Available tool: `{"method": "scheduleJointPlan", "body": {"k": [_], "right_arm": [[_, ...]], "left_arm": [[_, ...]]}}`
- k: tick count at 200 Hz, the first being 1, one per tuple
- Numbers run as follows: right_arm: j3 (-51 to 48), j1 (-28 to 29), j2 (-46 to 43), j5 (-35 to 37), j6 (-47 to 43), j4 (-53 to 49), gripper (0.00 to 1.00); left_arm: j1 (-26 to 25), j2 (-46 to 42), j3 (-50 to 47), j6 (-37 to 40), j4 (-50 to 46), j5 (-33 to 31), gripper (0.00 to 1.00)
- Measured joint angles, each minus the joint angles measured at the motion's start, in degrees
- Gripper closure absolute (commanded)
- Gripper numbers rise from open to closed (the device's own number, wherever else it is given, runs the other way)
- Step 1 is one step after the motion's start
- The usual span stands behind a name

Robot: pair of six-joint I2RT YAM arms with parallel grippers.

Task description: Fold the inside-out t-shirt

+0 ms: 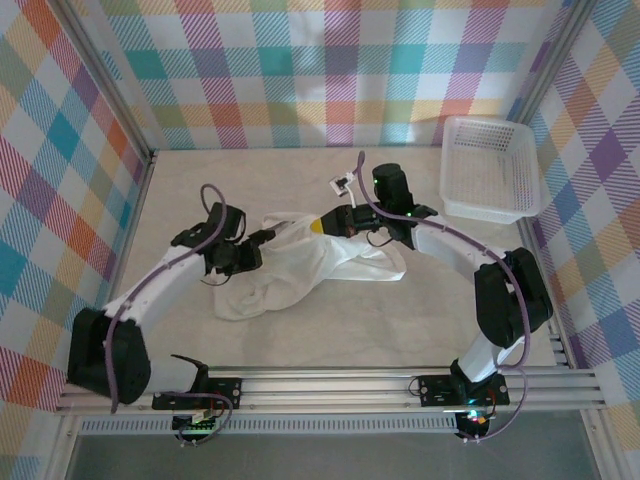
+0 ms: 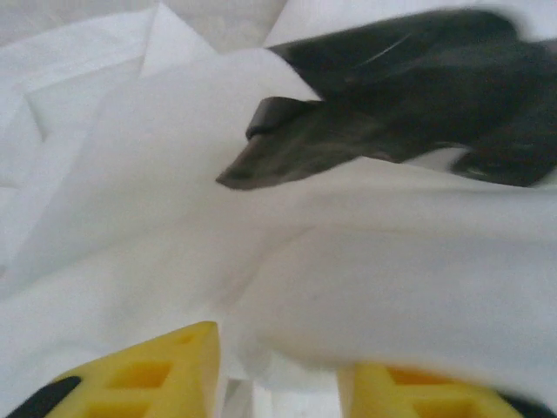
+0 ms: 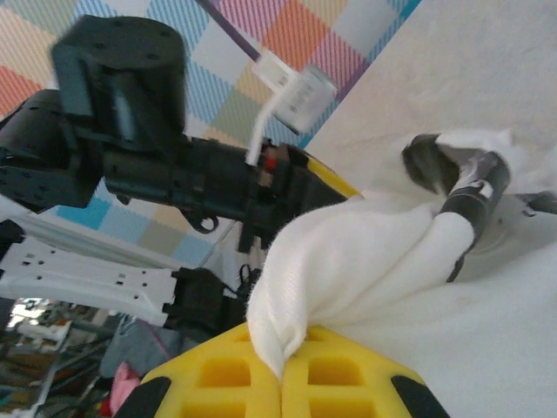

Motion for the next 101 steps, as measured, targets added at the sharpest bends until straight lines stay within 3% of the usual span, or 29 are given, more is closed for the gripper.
{"method": "scheduleJointPlan", "body": {"k": [24, 43, 71, 86, 101], "right_arm": [[-0.02, 0.09, 0.11, -1.66, 0.98, -0.11, 1.00], [0.00, 0.09, 0.26, -3.28, 0.52, -1.05, 1.00], [0.15, 0.09, 0.66, -5.95, -1.27, -3.67, 1.00], [0.59, 0.09, 0.76, -6.97, -2.36, -5.31, 1.00], [1.38, 0.13, 0.81, -7.76, -3.30, -6.78, 1.00]], "left_arm": [[-0.83, -10.93, -2.93, -3.26, 0.52, 4.33, 0.56], [-3.43, -14.75, -3.19, -4.37, 1.22, 7.45, 0.54], [-7.91, -12.26, -0.48, -0.96, 1.86, 9.60, 0.41], [-8.22, -8.61, 2.54, 1.57, 2.25, 10.25, 0.30], [-8.50, -4.46, 5.68, 4.35, 2.97, 10.99, 0.27]]}}
